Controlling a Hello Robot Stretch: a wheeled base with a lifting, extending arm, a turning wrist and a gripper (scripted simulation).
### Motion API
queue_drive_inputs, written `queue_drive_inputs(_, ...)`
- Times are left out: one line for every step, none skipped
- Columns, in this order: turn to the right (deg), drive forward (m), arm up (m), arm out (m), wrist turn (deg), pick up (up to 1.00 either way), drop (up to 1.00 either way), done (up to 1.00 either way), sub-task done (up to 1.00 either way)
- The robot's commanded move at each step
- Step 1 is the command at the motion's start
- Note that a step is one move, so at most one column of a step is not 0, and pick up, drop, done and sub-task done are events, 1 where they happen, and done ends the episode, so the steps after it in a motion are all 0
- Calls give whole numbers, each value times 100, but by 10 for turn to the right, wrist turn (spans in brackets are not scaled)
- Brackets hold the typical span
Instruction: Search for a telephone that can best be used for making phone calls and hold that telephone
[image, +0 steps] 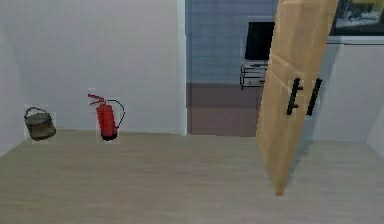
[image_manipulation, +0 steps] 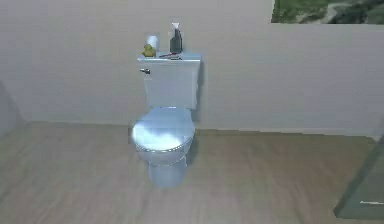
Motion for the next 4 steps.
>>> queue_drive_inputs(0,100,0,0,0,0,0,0,0)
queue_drive_inputs(60,0,0,0,0,0,0,0,0)
queue_drive_inputs(0,10,0,0,0,0,0,0,0)
queue_drive_inputs(0,45,0,0,0,0,0,0,0)
